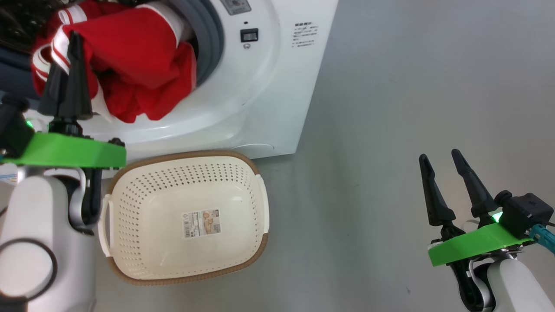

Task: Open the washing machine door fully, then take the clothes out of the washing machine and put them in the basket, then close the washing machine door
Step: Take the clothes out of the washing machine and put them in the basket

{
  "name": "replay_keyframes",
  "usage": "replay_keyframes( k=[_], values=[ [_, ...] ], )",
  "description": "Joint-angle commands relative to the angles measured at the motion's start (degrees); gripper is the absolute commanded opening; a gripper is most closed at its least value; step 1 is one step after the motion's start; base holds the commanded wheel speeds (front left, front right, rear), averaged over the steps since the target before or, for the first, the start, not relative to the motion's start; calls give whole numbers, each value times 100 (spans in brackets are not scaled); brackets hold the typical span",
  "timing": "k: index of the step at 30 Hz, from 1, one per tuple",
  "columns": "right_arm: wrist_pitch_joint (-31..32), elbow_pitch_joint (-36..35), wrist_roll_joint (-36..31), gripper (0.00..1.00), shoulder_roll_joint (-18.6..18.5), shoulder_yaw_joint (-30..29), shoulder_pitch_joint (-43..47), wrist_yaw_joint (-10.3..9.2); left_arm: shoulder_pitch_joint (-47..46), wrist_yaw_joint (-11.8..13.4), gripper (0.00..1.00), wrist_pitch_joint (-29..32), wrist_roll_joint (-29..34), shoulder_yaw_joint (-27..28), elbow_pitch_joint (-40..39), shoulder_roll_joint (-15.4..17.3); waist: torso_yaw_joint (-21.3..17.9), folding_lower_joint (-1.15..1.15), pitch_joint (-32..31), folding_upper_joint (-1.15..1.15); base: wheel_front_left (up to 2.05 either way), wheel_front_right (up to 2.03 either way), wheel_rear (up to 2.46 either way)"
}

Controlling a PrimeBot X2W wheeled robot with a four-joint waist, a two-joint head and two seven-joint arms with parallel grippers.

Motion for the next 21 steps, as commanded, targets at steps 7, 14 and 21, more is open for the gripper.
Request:
replay_keyframes(
  k=[7, 14, 21],
  values=[
    [-36, -162, -79, 100, -123, 67, 154, 35, 475, -31, 0, -35, 66, 232, -1072, 21, 158, 0, -53, 0, 0, 0, 0],
    [-36, -159, -84, 100, -126, 73, 153, 35, 823, -32, 0, -35, 75, 141, -1745, -18, 244, 0, -69, 0, 0, 0, 0],
    [-36, -167, -76, 100, -130, 100, 137, 35, 1088, -32, 0, -35, 57, 66, -1767, -36, 267, 0, -30, 0, 0, 0, 0]
  ],
)
